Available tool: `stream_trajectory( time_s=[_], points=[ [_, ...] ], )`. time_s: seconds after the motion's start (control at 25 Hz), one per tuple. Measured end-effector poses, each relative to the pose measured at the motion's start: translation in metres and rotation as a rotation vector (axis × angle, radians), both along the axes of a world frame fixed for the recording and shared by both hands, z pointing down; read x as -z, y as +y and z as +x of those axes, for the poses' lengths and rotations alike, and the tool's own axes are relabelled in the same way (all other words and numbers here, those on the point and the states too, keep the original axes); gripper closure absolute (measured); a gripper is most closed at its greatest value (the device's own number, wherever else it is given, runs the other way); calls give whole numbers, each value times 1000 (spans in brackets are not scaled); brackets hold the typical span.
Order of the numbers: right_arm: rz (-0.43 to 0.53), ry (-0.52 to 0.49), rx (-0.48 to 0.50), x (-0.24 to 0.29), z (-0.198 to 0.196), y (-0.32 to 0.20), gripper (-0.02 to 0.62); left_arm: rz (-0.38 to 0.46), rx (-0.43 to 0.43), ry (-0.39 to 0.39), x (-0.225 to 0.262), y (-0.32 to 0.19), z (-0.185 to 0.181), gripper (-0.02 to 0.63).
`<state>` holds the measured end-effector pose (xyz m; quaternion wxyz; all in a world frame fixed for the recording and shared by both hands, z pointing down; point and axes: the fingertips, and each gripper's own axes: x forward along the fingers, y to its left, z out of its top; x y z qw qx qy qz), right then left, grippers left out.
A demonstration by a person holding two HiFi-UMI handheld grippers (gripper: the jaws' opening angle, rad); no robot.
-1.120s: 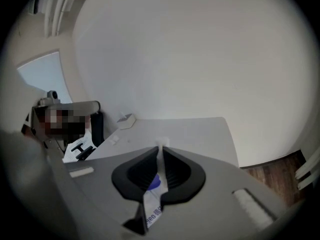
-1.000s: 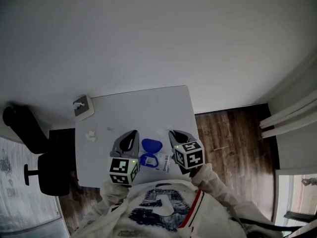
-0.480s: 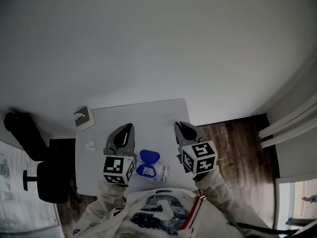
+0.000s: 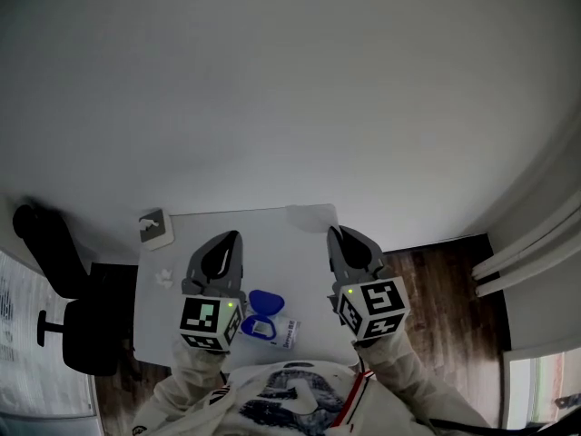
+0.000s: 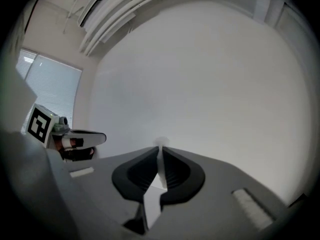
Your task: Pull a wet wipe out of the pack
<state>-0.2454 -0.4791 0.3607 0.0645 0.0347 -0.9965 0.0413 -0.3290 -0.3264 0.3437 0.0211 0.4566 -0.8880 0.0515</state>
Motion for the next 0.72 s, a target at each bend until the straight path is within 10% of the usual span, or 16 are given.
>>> stream_trajectory(
  time_s=[0.72],
  points=[
    [-73, -25, 30, 2, 31, 13, 584, -36, 45, 1, 6, 15, 34, 601]
  ],
)
